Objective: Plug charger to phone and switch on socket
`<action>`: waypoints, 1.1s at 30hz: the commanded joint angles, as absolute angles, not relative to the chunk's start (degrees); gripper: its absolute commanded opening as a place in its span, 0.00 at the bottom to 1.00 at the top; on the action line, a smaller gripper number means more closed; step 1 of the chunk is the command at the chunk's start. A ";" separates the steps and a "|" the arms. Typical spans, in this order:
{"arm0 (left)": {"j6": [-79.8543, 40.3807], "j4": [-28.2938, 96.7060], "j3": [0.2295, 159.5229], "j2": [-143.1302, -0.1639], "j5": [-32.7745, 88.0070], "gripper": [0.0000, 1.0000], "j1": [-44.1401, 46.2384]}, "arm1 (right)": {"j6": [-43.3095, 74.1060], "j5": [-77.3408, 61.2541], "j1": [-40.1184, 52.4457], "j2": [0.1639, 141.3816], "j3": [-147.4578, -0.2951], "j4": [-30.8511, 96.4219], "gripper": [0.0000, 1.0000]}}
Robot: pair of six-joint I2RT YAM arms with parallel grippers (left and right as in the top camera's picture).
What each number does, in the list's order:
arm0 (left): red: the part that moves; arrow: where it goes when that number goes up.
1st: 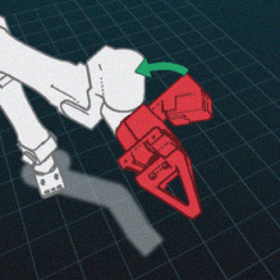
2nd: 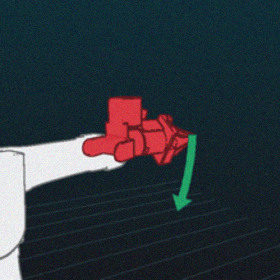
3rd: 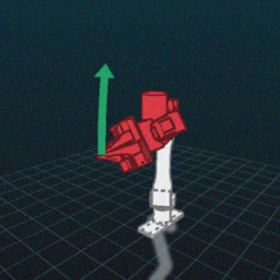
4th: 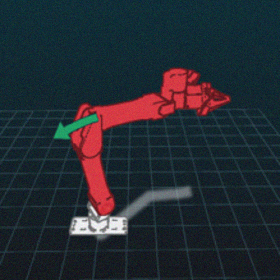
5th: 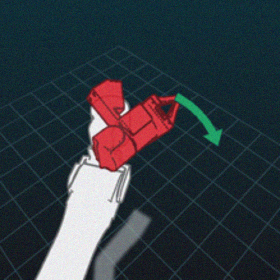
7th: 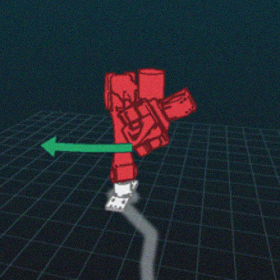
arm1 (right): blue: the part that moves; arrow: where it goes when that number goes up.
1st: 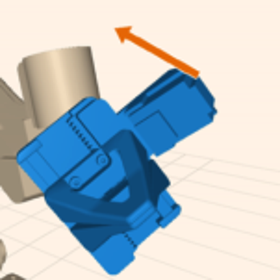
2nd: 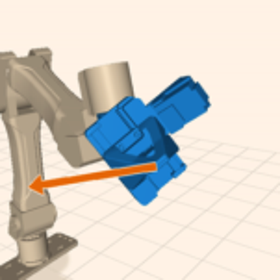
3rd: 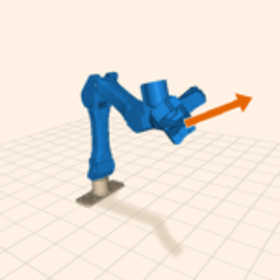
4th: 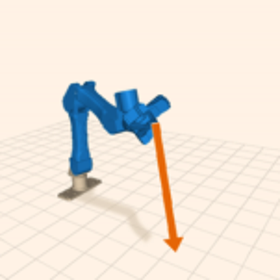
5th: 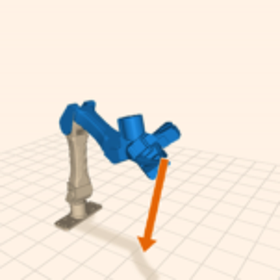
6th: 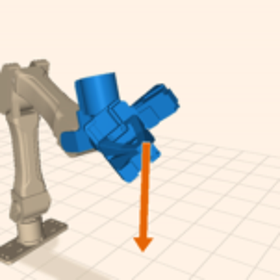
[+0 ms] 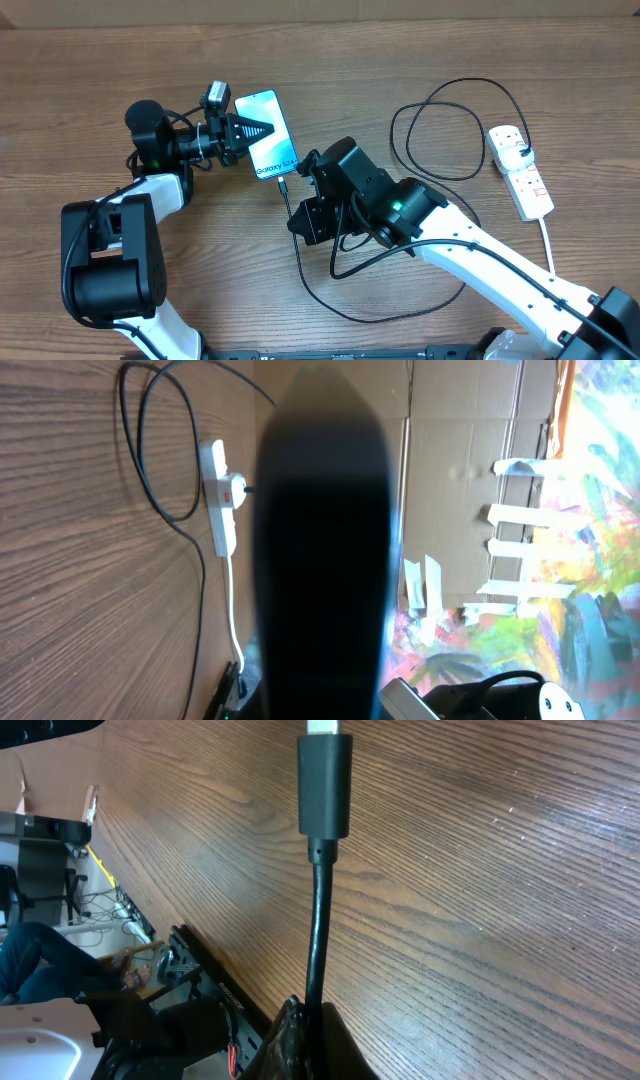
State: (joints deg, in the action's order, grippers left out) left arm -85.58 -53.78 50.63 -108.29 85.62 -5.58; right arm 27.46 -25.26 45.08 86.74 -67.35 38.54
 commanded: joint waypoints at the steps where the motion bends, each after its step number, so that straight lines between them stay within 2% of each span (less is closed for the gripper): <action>1: -85.27 -54.33 51.96 -107.96 86.19 0.04 -4.89 | 27.86 -25.52 44.97 86.85 -68.31 38.17 0.04; 24: -83.77 -54.83 51.96 -107.96 88.60 0.04 -5.65 | 27.88 -25.52 44.97 86.85 -68.31 38.15 0.04; 33: -83.83 -60.75 51.96 -107.96 90.50 0.04 -5.58 | 27.88 -24.97 44.91 86.85 -68.31 32.77 0.04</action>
State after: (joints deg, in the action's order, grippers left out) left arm -85.17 -60.10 50.78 -108.29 87.48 -5.52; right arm 27.62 -26.13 45.12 86.74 -67.35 34.96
